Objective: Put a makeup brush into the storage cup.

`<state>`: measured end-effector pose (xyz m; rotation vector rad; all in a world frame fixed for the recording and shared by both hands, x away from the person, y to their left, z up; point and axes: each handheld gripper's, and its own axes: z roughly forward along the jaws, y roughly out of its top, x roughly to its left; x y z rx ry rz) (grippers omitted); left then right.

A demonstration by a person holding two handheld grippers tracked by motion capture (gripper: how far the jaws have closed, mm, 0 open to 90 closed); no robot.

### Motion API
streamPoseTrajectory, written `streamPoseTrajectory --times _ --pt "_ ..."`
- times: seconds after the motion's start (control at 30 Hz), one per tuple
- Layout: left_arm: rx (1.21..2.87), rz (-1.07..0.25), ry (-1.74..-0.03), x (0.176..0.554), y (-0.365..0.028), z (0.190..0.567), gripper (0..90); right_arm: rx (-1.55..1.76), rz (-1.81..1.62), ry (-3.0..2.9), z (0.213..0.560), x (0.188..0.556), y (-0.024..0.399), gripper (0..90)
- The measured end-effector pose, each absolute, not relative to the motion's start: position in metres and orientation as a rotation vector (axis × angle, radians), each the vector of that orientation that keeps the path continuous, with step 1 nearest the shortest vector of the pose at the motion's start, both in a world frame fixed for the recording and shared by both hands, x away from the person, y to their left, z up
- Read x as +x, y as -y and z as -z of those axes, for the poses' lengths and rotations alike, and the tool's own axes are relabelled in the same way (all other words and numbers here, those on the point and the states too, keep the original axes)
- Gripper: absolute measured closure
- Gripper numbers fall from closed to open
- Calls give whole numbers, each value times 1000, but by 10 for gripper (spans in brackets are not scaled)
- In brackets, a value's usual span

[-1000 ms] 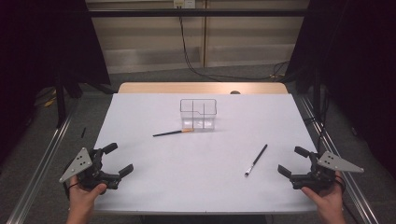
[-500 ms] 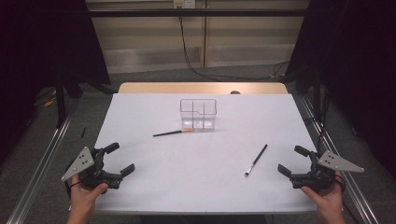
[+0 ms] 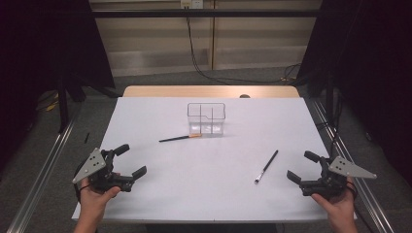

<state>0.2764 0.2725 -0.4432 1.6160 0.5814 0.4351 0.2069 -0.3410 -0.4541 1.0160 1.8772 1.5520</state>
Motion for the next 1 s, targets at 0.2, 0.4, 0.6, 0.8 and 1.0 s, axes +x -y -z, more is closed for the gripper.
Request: streamPoseTrajectory --times 0.2,0.4,0.6,0.8,1.0 --pt "1596 -436 -577 286 -268 438 0 1011 -1541 -1879 454 207 339 0" --pt "1584 -435 -571 297 -259 433 0 1015 -1541 -1869 452 205 340 0" --pt "1588 -434 -556 308 -243 430 0 1017 -1541 -1859 452 204 342 0" --pt "1588 -407 -562 320 -231 432 0 1013 -1536 -1866 453 203 341 0" --pt "1589 -409 -583 329 -222 436 0 1009 -1532 -1875 453 202 339 0"
